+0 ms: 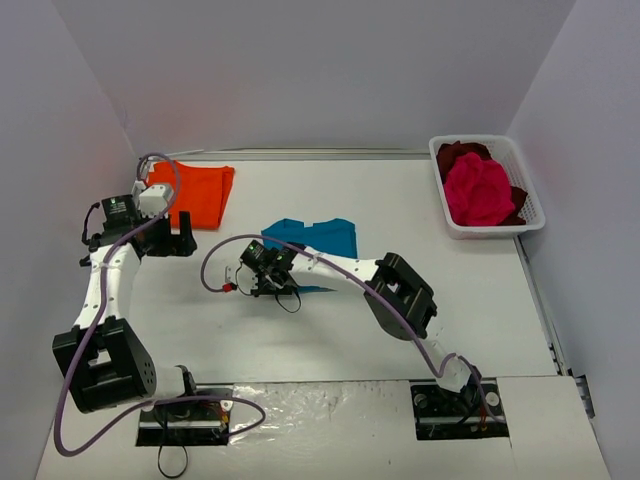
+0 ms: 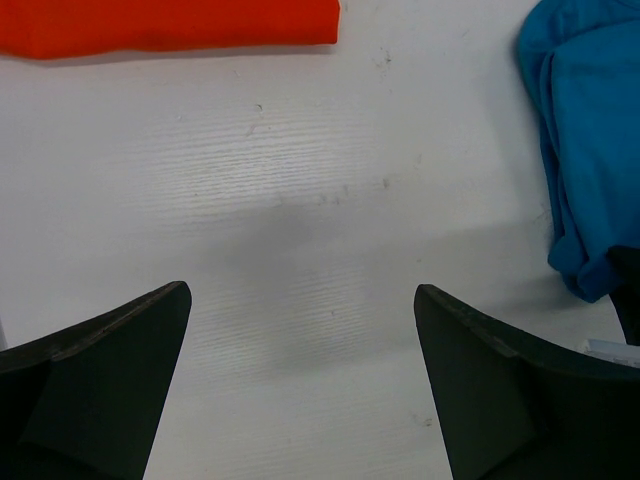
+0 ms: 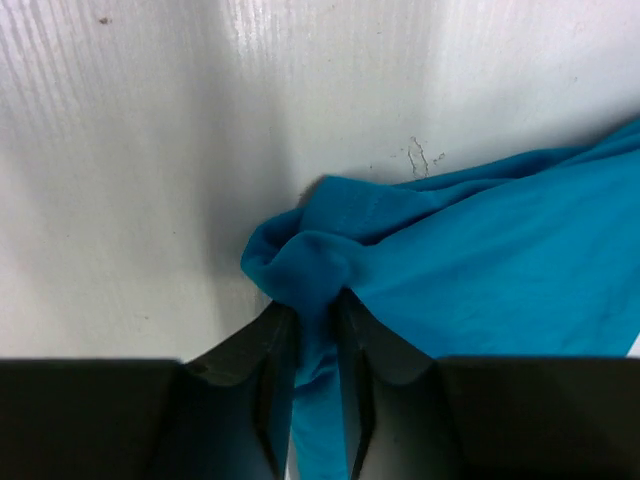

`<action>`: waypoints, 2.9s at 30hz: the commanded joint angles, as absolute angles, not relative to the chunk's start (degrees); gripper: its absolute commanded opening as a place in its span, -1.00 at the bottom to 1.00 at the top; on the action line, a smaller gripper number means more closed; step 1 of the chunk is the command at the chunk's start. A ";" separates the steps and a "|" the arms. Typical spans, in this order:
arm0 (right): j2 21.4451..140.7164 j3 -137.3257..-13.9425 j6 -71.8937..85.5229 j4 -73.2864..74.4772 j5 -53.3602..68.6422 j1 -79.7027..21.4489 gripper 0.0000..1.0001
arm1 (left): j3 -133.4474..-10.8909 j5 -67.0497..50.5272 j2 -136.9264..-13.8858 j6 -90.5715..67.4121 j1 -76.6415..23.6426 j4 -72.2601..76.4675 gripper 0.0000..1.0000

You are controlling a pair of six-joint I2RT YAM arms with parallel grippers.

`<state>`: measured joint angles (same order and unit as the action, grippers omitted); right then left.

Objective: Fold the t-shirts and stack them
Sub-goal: Fold the long partially folded tshirt into a neat square, then put the neatly folded tshirt into the corner of the board with the left arm

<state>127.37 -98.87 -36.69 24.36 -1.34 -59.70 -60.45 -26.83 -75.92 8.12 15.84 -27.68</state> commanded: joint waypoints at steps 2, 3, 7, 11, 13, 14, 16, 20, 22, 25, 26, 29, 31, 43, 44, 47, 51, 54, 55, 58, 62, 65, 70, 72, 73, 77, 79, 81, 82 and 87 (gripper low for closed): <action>127.09 -99.41 -37.26 26.98 -4.04 -60.12 -0.90 | -63.45 -32.16 -76.38 7.82 16.26 -31.55 0.89; 126.83 -99.40 -37.35 26.98 -4.30 -59.94 -0.97 | -64.59 -33.30 -76.64 7.65 16.26 -33.29 0.89; 124.81 -99.14 -37.35 26.98 -5.70 -59.24 -1.00 | -66.96 -42.07 -78.92 5.20 16.26 -36.38 0.89; 123.14 -99.58 -37.35 27.24 -6.59 -58.27 -1.00 | -67.85 -51.14 -82.52 0.80 16.08 -37.97 0.89; 122.17 -99.93 -37.35 27.33 -6.94 -57.83 -1.00 | -67.68 -54.65 -85.32 -2.34 16.08 -38.32 0.89; 121.91 -100.19 -37.35 27.60 -7.03 -57.66 -1.00 | -67.59 -56.84 -86.56 -3.24 16.00 -38.49 0.89; 121.12 -100.72 -37.44 27.86 -7.47 -57.48 -1.00 | -67.41 -59.31 -89.99 -5.79 16.00 -38.67 0.89; 120.76 -102.83 -37.62 29.09 -8.09 -57.13 -1.00 | -65.92 -64.94 -93.60 -12.20 14.86 -32.72 0.89; 120.67 -104.23 -37.62 29.79 -8.09 -57.13 -1.00 | -64.00 -65.74 -94.13 -17.56 13.10 -28.76 0.89; 120.94 -106.26 -37.44 30.93 -7.82 -57.22 -1.00 | -60.66 -66.09 -94.31 -28.01 10.12 -16.74 0.89; 121.11 -106.61 -37.44 31.11 -7.74 -57.13 -1.00 | -58.38 -65.83 -94.39 -31.00 9.41 -10.09 0.89; 121.38 -107.40 -37.44 31.73 -7.91 -57.13 -1.00 | -55.64 -63.99 -95.36 -40.85 6.34 -0.19 0.89; 121.55 -107.40 -37.53 31.99 -8.26 -57.13 -1.00 | -55.11 -62.58 -96.68 -45.69 3.97 3.68 0.89; 123.92 -109.51 -37.53 33.05 -8.44 -56.95 -1.00 | -56.25 -56.34 -104.59 -47.11 0.62 1.67 0.89; 124.19 -109.77 -37.53 33.13 -8.44 -56.95 -1.00 | -56.34 -56.25 -105.37 -47.28 -1.30 1.67 0.89; 124.54 -110.30 -37.53 33.40 -8.53 -56.95 -1.00 | -56.60 -55.47 -106.43 -48.60 -1.58 2.72 0.89; 125.15 -111.79 -37.44 34.27 -8.18 -56.95 -1.00 | -57.39 -54.32 -107.93 -52.73 -2.54 6.41 0.89; 125.24 -111.88 -37.35 34.54 -7.91 -57.04 -1.00 | -58.71 -52.83 -108.98 -54.22 -4.04 7.47 0.89; 125.42 -111.80 -37.35 34.63 -7.74 -56.95 -1.00 | -59.06 -52.56 -109.25 -54.58 -4.48 7.73 0.89; 125.25 -111.27 -37.35 34.54 -7.65 -56.95 -1.00 | -59.85 -52.12 -110.13 -55.55 -5.88 8.61 0.89; 125.42 -111.18 -37.35 34.63 -7.30 -56.95 -1.00 | -61.17 -52.73 -111.96 -56.25 -6.59 9.84 0.89; 125.86 -111.62 -37.35 34.72 -7.21 -56.95 -1.00 | -62.66 -54.05 -113.55 -54.86 -7.29 10.63 0.89; 126.30 -111.97 -37.27 35.15 -7.21 -57.04 -1.00 | -64.16 -55.02 -115.84 -53.00 -7.65 9.40 0.32; 126.47 -111.97 -37.27 35.16 -7.12 -57.04 -1.00 | -64.25 -55.20 -116.10 -53.00 -7.73 9.67 -0.03; 126.56 -112.06 -37.27 35.16 -7.12 -57.04 -1.00 | -64.42 -55.37 -116.28 -53.09 -7.73 9.84 -0.43; 127.18 -112.50 -37.18 35.33 -6.94 -57.13 -1.00 | -64.25 -57.47 -116.37 -56.06 -7.74 12.82 -0.95; 127.70 -112.59 -37.18 35.51 -7.56 -57.13 -1.00 | -64.42 -58.62 -116.63 -57.74 -7.74 16.08 -0.95; 127.79 -112.67 -36.92 35.94 -7.47 -57.30 -0.23 | -64.51 -59.15 -116.54 -58.62 -7.38 17.22 -0.95; 127.71 -112.50 -36.91 36.30 -7.04 -57.39 0.48 | -64.42 -59.41 -116.46 -58.80 -7.21 17.49 -0.95; 119.57 -105.75 -37.26 37.35 -1.59 -57.22 1.00 | -64.34 -60.12 -115.93 -58.98 -6.86 18.81 -0.95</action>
<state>126.72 -108.75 -37.36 33.58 -4.78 -57.08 -63.22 -58.02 -117.58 -57.93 -7.38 15.90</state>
